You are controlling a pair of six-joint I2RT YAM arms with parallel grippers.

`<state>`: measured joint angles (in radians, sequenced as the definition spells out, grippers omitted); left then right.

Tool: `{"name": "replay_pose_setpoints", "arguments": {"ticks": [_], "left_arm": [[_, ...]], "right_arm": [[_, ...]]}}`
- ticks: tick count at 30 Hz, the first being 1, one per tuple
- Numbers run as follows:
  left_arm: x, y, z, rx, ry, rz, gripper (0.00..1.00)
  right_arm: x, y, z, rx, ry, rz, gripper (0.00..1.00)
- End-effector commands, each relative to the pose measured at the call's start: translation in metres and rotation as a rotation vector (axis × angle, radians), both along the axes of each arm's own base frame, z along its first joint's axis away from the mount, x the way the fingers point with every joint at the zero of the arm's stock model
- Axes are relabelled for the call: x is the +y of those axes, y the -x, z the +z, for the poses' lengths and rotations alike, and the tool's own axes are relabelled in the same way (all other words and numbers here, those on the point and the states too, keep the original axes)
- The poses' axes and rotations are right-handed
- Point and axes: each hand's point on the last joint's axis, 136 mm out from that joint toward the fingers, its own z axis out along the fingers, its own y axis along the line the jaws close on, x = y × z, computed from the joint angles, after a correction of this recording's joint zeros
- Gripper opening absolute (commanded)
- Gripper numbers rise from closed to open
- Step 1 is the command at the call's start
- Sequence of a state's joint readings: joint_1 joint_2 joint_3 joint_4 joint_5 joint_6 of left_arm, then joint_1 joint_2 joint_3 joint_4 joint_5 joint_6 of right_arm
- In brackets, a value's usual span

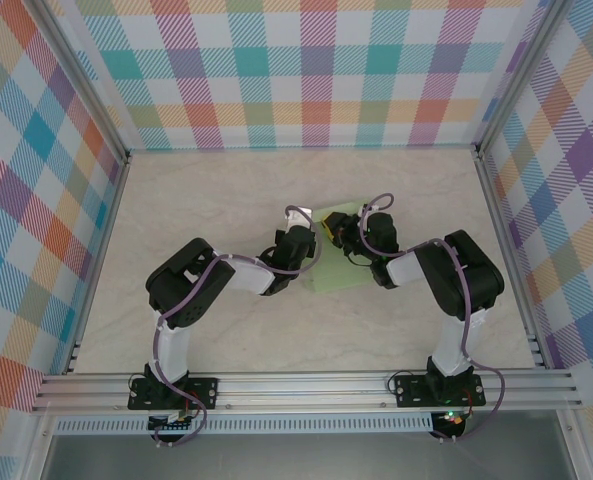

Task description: Fold the paper box

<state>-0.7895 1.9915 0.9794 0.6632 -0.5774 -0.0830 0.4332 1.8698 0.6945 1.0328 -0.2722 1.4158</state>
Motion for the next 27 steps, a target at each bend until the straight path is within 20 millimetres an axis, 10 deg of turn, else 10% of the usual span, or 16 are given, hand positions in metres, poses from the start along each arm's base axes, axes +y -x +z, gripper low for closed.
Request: {"name": "replay_pose_setpoints", "arguments": {"ticks": [1, 13, 27], "left_arm": [[0.004, -0.005, 0.018, -0.022, 0.044, 0.033, 0.15], [0.013, -0.006, 0.021, -0.043, 0.027, 0.044, 0.17], [0.029, -0.023, 0.060, 0.007, 0.048, -0.012, 0.17]], "right_arm": [[0.001, 0.001, -0.011, 0.045, 0.017, -0.011, 0.28], [-0.010, 0.010, 0.016, 0.082, -0.014, -0.032, 0.47], [-0.085, 0.051, 0.134, -0.331, 0.631, 0.034, 0.59]]}}
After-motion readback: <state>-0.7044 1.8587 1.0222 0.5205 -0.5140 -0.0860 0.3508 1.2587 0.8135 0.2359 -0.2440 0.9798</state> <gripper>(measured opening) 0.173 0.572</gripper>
